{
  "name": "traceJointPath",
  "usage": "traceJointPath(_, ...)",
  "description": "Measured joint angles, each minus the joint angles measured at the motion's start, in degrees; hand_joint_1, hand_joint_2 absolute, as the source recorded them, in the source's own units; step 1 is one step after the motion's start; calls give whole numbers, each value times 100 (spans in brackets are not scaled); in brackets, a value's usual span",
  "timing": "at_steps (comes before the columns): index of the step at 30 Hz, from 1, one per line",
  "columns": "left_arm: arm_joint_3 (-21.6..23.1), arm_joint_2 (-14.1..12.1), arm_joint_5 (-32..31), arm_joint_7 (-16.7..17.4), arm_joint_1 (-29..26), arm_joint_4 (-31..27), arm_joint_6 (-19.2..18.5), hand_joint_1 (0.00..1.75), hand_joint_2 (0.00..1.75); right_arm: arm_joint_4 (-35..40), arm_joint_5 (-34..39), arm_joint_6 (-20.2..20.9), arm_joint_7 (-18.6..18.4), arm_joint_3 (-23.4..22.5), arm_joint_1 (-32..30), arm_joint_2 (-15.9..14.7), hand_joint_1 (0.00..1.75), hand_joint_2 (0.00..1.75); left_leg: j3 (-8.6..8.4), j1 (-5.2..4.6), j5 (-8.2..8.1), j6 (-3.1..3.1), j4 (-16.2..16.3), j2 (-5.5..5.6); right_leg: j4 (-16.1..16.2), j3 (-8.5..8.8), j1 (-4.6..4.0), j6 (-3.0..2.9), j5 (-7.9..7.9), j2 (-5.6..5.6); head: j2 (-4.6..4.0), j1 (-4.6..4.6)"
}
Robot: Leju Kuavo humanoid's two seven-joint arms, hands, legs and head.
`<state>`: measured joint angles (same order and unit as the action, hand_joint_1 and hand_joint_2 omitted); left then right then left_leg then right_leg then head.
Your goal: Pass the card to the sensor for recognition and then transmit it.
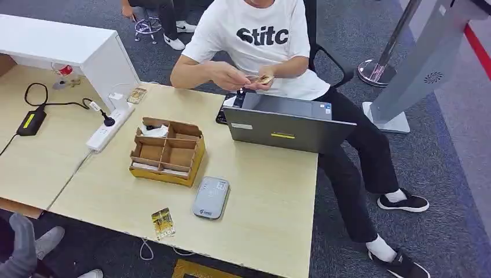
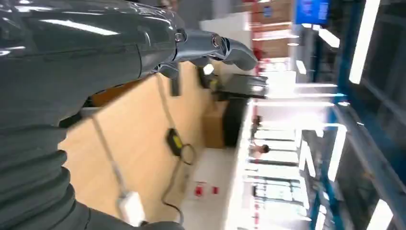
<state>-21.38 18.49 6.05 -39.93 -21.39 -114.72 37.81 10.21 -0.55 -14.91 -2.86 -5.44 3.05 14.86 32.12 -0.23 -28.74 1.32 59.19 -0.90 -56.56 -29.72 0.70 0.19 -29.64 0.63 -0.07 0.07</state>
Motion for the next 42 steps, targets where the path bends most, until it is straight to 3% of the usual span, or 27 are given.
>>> traceJointPath(2,-208,59,857,-2,33,574,-368,0,175,-2,17,18,-4,-31,-4,0,0,175,-4,-11,0,1,-2,10,0,6,4,7,-4,-9,0,-4)
traceJointPath(3,-434,63,1371,69,171,1235,-794,0,175,-2,15,35,-69,-44,-2,0,0,175,-8,-16,2,2,-4,11,1,10,7,7,-4,-10,0,0)
traceJointPath(5,-1274,-53,1930,466,775,3245,-1925,0,175,-2,-50,68,-264,-44,8,0,0,175,-13,-18,8,0,-8,12,0,20,8,7,-4,-12,0,2)
traceJointPath(7,-1972,-301,1931,894,1159,5067,-2494,0,175,0,-131,103,-387,-41,17,0,0,175,-19,-8,2,-12,-8,-33,-2,21,-1,-16,11,29,0,15)
traceJointPath(9,-2368,-501,1779,1393,1469,6464,-2642,0,175,2,-177,118,-426,-37,18,-2,0,175,-19,-3,3,-11,-5,-42,-3,14,0,-14,14,41,0,-13)
traceJointPath(10,-2466,-575,1505,1761,1567,7018,-2534,0,175,2,-186,129,-428,-37,18,-2,0,175,-20,-3,2,-10,-2,-33,-2,8,0,-9,11,37,0,-13)
traceJointPath(11,-2420,-643,977,2356,1640,7520,-2268,0,175,2,-188,144,-428,-37,18,-6,0,175,-19,-6,2,-10,-2,-20,0,12,1,-7,9,28,0,-4)
traceJointPath(12,-2327,-698,510,2975,1708,7916,-2007,175,175,2,-190,166,-428,-37,19,-15,7,175,-17,-7,2,-9,-2,-14,0,13,1,-7,9,24,0,-4)
traceJointPath(13,-2211,-746,139,3574,1775,8259,-1817,175,175,2,-190,175,-428,-37,20,-15,175,175,-15,-7,0,-8,-3,-15,1,15,1,-7,9,23,0,2)
traceJointPath(15,-2010,-776,-183,4392,1881,8818,-1575,175,175,2,-188,170,-426,-37,21,-15,175,175,-11,-7,0,-7,-2,-16,5,22,1,-6,10,24,0,2)
traceJointPath(17,-1947,-748,-98,4703,1965,9211,-1493,175,175,2,-136,162,-380,-37,18,-13,175,175,-11,-7,-3,-2,-1,-14,11,17,1,-5,10,21,0,5)
traceJointPath(21,-1812,-632,-250,4613,2070,9688,-1437,175,175,0,-66,146,-317,-46,0,-17,175,175,-11,-7,-3,-2,1,-13,12,15,1,0,13,19,0,4)
traceJointPath(24,-1625,-595,-568,4226,2118,9900,-1745,175,175,2,-142,168,-396,-44,26,-48,175,175,-11,-6,-2,-2,2,-13,11,17,-1,-1,14,19,0,7)
traceJointPath(25,-1522,-597,-765,4054,2127,9949,-1883,175,175,2,-220,166,-431,-37,39,-59,70,175,-11,-6,-1,-2,2,-13,11,17,-1,-1,14,19,0,7)
traceJointPath(26,-1395,-601,-966,3898,2139,9986,-1995,89,175,2,-276,164,-464,-22,53,-70,0,175,-11,-6,0,-1,2,-13,10,18,-2,-1,14,19,0,7)
traceJointPath(27,-1268,-621,-1104,3803,2157,10010,-2059,2,175,2,-319,164,-507,-2,59,-70,0,175,-11,-6,0,-2,2,-13,9,21,-4,-1,14,18,0,7)
traceJointPath(31,-718,-782,-1429,3355,2165,10069,-2439,0,175,48,-428,252,-660,99,53,-173,0,175,-12,0,3,-6,1,-13,6,24,-7,-3,14,16,0,6)
traceJointPath(42,834,-1380,-980,3635,1720,9815,-3204,0,175,641,-160,1003,-138,295,-493,-835,0,175,-7,-2,-2,-3,0,-7,9,12,-4,-3,7,2,0,4)
